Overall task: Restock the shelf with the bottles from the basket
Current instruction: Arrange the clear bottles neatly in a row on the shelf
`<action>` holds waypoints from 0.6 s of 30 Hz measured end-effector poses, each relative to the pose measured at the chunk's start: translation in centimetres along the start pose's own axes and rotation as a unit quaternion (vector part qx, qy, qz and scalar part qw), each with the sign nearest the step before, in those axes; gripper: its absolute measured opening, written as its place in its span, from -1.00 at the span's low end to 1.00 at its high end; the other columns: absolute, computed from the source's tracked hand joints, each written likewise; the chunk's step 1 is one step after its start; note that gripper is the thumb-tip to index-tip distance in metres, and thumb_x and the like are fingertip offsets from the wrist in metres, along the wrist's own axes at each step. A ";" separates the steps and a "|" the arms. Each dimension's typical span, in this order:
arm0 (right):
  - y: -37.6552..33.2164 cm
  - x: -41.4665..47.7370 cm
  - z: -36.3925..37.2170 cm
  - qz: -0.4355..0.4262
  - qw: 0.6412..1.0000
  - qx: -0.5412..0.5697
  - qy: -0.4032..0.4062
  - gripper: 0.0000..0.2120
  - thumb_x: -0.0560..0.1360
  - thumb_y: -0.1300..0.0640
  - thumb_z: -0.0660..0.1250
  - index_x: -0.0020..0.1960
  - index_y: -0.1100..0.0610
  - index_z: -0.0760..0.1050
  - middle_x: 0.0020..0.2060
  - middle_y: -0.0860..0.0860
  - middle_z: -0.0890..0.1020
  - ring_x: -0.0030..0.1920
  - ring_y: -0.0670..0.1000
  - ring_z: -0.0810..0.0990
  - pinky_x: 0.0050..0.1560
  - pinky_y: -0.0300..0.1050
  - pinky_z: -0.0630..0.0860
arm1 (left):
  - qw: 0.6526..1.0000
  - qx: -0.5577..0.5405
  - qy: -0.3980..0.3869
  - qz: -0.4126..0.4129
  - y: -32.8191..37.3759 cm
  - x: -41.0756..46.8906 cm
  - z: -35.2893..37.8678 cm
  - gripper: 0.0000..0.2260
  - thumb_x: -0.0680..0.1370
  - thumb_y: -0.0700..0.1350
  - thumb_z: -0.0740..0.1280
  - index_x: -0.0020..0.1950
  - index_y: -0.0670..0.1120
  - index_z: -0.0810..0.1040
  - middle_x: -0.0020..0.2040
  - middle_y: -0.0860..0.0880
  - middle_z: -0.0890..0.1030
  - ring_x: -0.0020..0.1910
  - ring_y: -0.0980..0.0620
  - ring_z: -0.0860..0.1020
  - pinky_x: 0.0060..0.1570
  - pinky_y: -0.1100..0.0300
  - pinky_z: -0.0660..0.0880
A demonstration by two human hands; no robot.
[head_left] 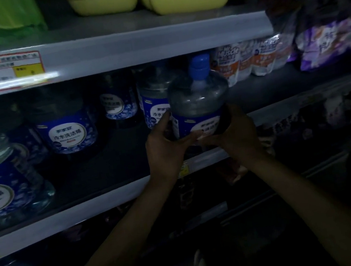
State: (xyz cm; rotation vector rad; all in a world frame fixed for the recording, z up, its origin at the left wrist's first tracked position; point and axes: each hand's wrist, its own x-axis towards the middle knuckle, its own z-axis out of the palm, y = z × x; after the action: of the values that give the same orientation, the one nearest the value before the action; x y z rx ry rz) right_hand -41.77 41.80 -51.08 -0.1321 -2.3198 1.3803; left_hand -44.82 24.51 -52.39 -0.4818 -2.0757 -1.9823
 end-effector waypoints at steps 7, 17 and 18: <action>1.4 1.1 -0.9 0.052 0.999 -0.015 0.005 -0.14 0.12 0.03 0.74 0.37 0.09 0.54 0.19 -0.04 0.68 0.14 -0.06 0.66 0.12 -0.06 0.65 | 0.999 -0.037 -0.004 -0.012 0.2 0.7 1.9 -0.52 0.46 -0.25 0.58 0.32 0.02 0.55 0.12 0.17 0.66 0.10 0.27 0.66 0.05 0.26 0.65; 1.2 0.6 -1.2 0.064 0.998 -0.029 0.001 -0.23 0.22 0.07 0.71 0.36 0.07 0.49 0.21 -0.10 0.62 0.16 -0.11 0.60 -0.03 -0.42 0.49 | 1.000 -0.007 -0.018 -0.023 -0.5 0.3 2.1 -0.55 0.49 -0.24 0.56 0.34 -0.07 0.56 0.17 0.08 0.68 0.14 0.23 0.65 0.15 0.21 0.63; 1.1 0.4 -1.2 0.067 0.997 -0.026 0.005 -0.24 0.23 0.09 0.71 0.36 0.09 0.50 0.21 -0.09 0.62 0.16 -0.10 0.59 0.01 -0.39 0.51 | 1.000 -0.006 -0.020 -0.021 -0.6 0.2 2.0 -0.54 0.50 -0.24 0.55 0.38 -0.10 0.56 0.22 0.02 0.68 0.19 0.14 0.66 0.18 0.14 0.63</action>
State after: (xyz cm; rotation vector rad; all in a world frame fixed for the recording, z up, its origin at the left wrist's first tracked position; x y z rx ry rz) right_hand -41.80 43.47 -51.41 -0.3150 -2.3764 1.3787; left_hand -45.13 26.55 -52.98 -0.4863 -2.1156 -2.0263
